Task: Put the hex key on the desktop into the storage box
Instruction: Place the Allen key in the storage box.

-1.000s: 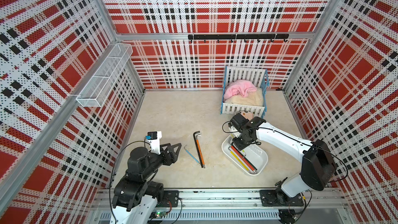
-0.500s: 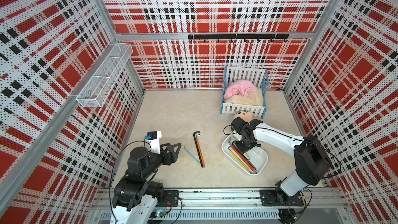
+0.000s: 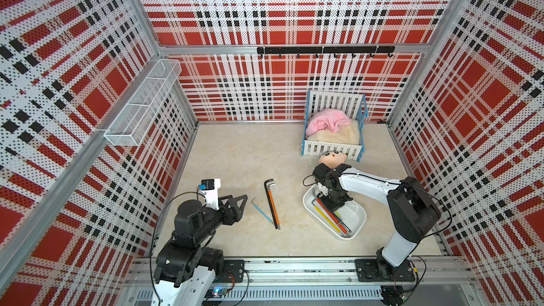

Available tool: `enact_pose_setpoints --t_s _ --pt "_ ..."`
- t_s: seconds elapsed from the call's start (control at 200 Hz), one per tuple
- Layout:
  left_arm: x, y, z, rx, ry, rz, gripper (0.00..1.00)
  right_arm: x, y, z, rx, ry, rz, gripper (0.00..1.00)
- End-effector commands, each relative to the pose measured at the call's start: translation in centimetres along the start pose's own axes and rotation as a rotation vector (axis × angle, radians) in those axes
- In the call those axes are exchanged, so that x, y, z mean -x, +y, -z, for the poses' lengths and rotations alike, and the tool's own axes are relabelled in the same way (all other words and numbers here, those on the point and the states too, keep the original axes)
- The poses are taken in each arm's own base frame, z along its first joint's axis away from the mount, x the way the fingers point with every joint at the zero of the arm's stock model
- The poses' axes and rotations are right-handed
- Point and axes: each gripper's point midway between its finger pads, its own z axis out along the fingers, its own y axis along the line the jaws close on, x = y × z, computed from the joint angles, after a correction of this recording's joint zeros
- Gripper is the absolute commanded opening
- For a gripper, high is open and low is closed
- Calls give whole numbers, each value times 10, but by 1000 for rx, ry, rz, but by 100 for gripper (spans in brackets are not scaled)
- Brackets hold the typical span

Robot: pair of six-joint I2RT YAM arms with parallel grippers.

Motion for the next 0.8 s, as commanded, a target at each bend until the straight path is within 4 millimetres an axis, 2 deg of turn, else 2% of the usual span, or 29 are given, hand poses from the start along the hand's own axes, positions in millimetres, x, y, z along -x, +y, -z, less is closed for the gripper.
enact_pose_setpoints --t_s 0.0,0.215,0.331,0.451,0.556,0.686,0.797 --pt "0 1 -2 -5 -1 -14 76 7 -6 2 -25 -12 -15 2" --pt "-1 1 -3 -4 2 -12 76 13 -11 17 -44 -60 -42 21" --pt "0 2 -3 -3 3 -11 76 18 -13 25 -50 -83 -57 27" --pt "0 2 -3 -1 2 -10 76 25 -14 38 -52 -116 -76 28" --pt "0 3 -3 1 -1 -9 76 36 -11 58 -32 -178 -102 28" --pt "1 3 -2 4 -6 -8 76 58 9 86 -2 -290 -90 25" --pt "1 3 -2 4 -5 -8 76 80 45 108 23 -384 -51 26"
